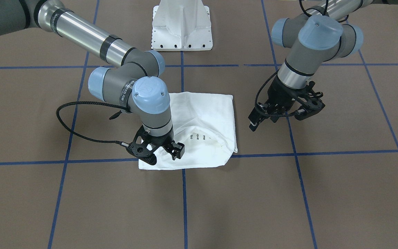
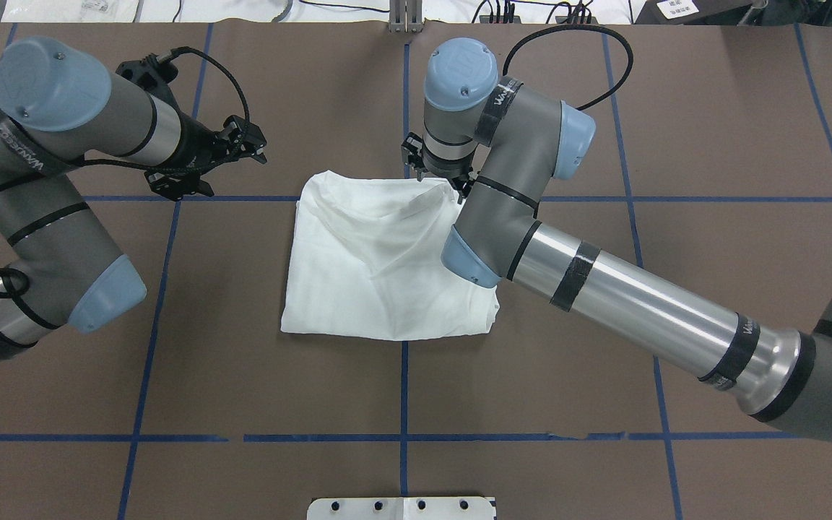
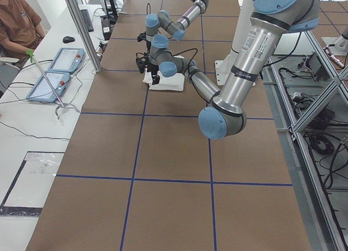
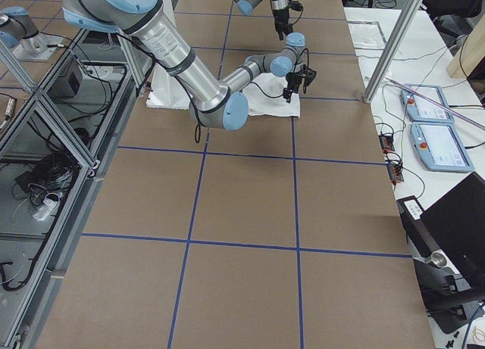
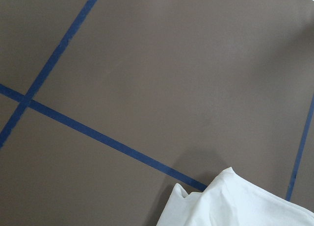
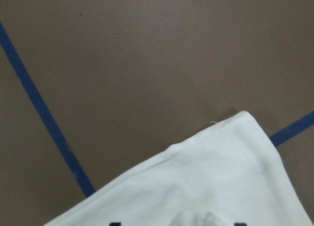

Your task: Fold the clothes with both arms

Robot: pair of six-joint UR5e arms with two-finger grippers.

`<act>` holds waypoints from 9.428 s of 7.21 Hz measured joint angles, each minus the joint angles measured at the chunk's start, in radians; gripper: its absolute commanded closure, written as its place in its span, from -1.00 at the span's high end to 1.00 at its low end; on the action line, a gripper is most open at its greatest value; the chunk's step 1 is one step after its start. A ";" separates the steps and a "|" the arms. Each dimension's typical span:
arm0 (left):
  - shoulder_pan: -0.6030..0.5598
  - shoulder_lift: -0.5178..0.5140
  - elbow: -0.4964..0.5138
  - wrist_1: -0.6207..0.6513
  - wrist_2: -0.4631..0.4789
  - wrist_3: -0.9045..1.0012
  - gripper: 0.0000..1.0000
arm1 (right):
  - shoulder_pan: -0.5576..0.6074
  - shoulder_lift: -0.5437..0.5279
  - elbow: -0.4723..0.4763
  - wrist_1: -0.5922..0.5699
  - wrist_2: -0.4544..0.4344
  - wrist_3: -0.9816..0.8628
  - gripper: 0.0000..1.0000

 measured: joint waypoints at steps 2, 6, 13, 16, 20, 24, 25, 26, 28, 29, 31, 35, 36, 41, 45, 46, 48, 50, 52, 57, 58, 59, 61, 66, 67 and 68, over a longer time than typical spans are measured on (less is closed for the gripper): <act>0.000 0.000 -0.005 0.000 0.000 -0.001 1.00 | -0.019 -0.004 -0.002 -0.009 -0.002 0.038 -0.13; 0.003 -0.002 -0.010 0.001 -0.001 -0.009 1.00 | 0.011 -0.006 -0.001 -0.027 -0.004 0.047 -0.33; 0.006 -0.001 -0.009 0.001 -0.002 -0.015 1.00 | 0.031 -0.012 -0.002 -0.033 0.004 0.042 -1.00; 0.007 -0.001 -0.009 0.000 -0.002 -0.015 1.00 | 0.038 -0.012 0.007 -0.132 0.016 0.036 -1.00; 0.007 -0.002 -0.008 -0.001 -0.002 -0.015 1.00 | 0.008 -0.022 0.043 -0.313 0.011 0.034 -1.00; 0.007 -0.001 -0.008 -0.003 -0.002 -0.015 1.00 | 0.049 -0.013 0.059 -0.308 0.007 0.033 -1.00; 0.007 -0.002 -0.008 -0.003 -0.002 -0.016 1.00 | 0.058 -0.013 0.054 -0.289 0.005 0.033 -0.12; 0.007 -0.001 -0.009 -0.004 -0.002 -0.017 1.00 | 0.062 -0.013 0.047 -0.275 0.004 0.032 0.99; 0.007 -0.001 -0.008 -0.006 -0.002 -0.018 1.00 | 0.061 -0.021 0.041 -0.266 -0.007 -0.028 1.00; 0.007 -0.001 -0.008 -0.007 -0.002 -0.018 1.00 | 0.066 -0.025 0.041 -0.264 -0.011 -0.055 1.00; 0.004 0.000 -0.008 -0.009 -0.002 -0.013 1.00 | 0.098 -0.029 0.043 -0.249 -0.009 -0.104 1.00; -0.069 0.077 -0.069 -0.003 -0.024 0.158 1.00 | 0.278 -0.238 0.215 -0.175 0.061 -0.444 1.00; -0.133 0.142 -0.102 -0.002 -0.075 0.274 1.00 | 0.359 -0.339 0.295 -0.174 0.108 -0.611 1.00; -0.500 0.390 -0.114 0.035 -0.183 1.074 1.00 | 0.742 -0.688 0.399 -0.186 0.283 -1.390 1.00; -0.695 0.501 -0.007 0.049 -0.208 1.578 1.00 | 0.896 -0.842 0.437 -0.175 0.309 -1.637 1.00; -0.713 0.499 0.025 0.023 -0.223 1.593 1.00 | 0.901 -0.873 0.453 -0.173 0.307 -1.645 1.00; -0.735 0.517 0.088 -0.063 -0.230 1.596 1.00 | 0.902 -0.926 0.467 -0.171 0.313 -1.643 1.00; -0.762 0.523 0.145 -0.082 -0.231 1.600 1.00 | 0.903 -0.936 0.462 -0.172 0.324 -1.639 1.00; -0.771 0.517 0.148 0.022 -0.233 1.601 1.00 | 0.902 -0.935 0.462 -0.172 0.357 -1.633 1.00; -0.771 0.500 0.073 0.313 -0.312 1.602 1.00 | 0.901 -0.931 0.465 -0.182 0.382 -1.606 1.00; -0.772 0.504 0.073 0.315 -0.336 1.602 1.00 | 0.901 -0.934 0.466 -0.181 0.381 -1.605 1.00; -0.772 0.506 0.070 0.316 -0.346 1.602 1.00 | 0.901 -0.939 0.469 -0.177 0.379 -1.605 1.00; -0.771 0.506 0.061 0.318 -0.351 1.602 1.00 | 0.901 -0.969 0.484 -0.173 0.377 -1.573 1.00; -0.772 0.511 0.025 0.328 -0.351 1.602 1.00 | 0.897 -1.041 0.525 -0.171 0.381 -1.484 1.00; -0.773 0.511 0.025 0.328 -0.351 1.602 1.00 | 0.895 -1.041 0.526 -0.171 0.382 -1.483 1.00; -0.773 0.511 0.025 0.328 -0.351 1.602 1.00 | 0.894 -1.041 0.527 -0.171 0.383 -1.483 1.00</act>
